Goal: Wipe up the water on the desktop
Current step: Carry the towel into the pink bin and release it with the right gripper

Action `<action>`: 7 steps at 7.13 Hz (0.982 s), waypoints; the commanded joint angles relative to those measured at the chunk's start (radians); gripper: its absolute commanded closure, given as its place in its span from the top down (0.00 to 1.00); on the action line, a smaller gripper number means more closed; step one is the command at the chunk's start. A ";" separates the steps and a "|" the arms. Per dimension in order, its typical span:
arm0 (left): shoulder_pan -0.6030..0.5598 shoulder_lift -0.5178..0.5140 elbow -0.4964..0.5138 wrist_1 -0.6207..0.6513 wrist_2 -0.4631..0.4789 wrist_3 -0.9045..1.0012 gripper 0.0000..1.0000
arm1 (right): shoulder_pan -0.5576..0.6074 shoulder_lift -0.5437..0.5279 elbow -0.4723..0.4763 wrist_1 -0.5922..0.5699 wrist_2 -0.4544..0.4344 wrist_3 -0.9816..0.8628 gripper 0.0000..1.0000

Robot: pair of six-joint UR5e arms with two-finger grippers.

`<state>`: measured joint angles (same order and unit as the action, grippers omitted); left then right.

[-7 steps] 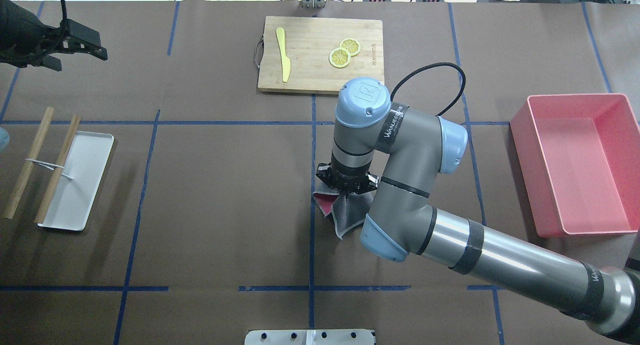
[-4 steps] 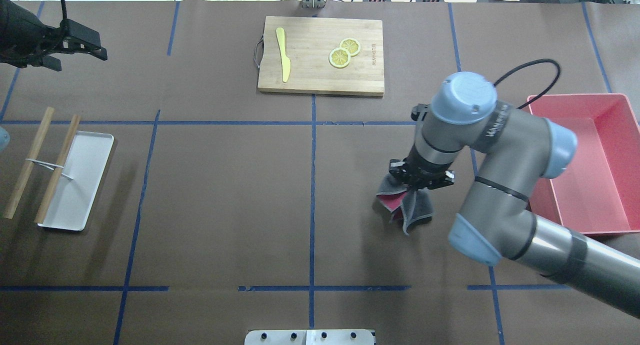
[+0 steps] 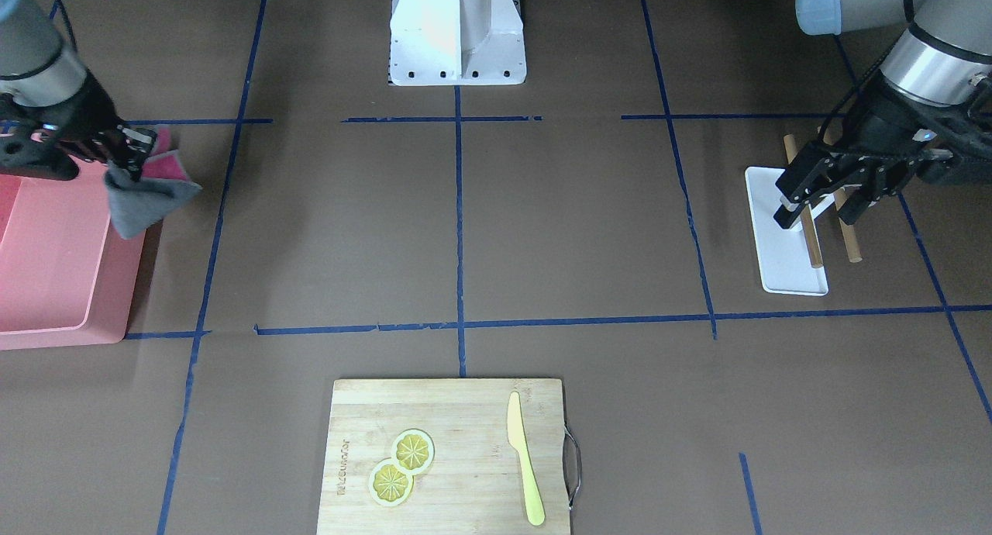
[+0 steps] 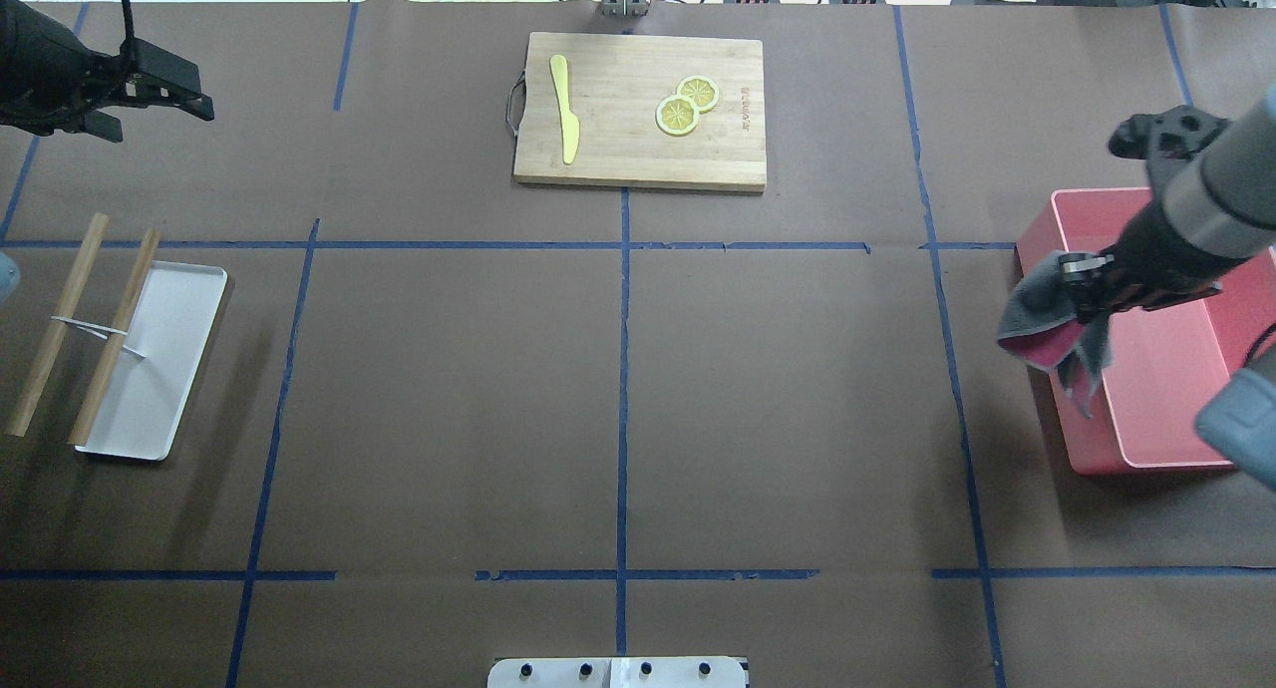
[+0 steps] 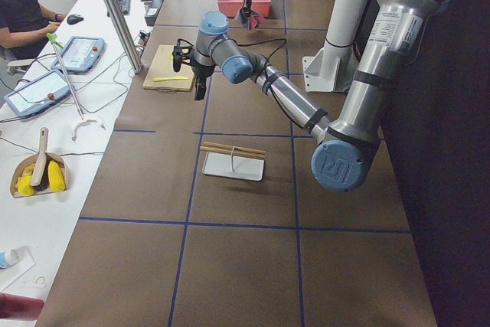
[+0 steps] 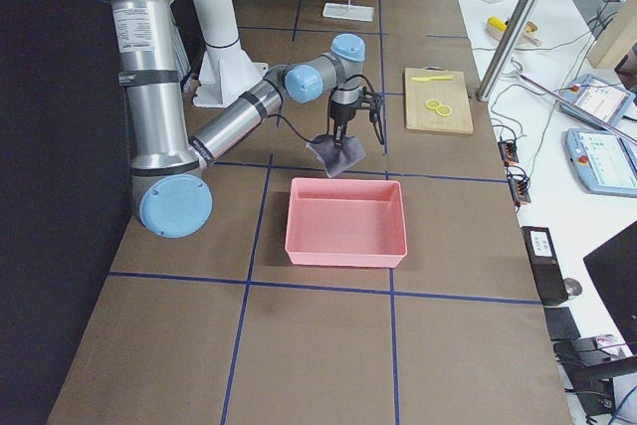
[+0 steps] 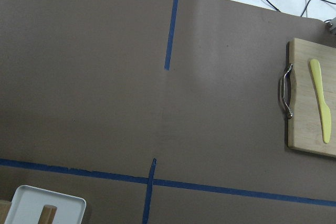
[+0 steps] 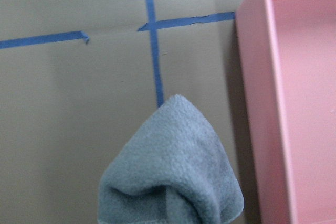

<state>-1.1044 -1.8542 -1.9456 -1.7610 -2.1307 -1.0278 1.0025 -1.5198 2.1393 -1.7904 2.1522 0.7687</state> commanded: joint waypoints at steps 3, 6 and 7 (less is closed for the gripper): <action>0.000 0.012 -0.003 -0.008 0.000 0.000 1.00 | 0.194 -0.151 -0.126 0.003 0.046 -0.444 0.06; 0.000 0.016 -0.004 0.001 0.000 0.006 1.00 | 0.192 -0.140 -0.271 0.178 0.058 -0.431 1.00; 0.000 0.053 -0.004 0.003 0.000 0.099 1.00 | 0.205 -0.143 -0.260 0.180 0.063 -0.433 1.00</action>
<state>-1.1045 -1.8287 -1.9495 -1.7608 -2.1307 -0.9984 1.1975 -1.6583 1.8861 -1.6379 2.2102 0.3367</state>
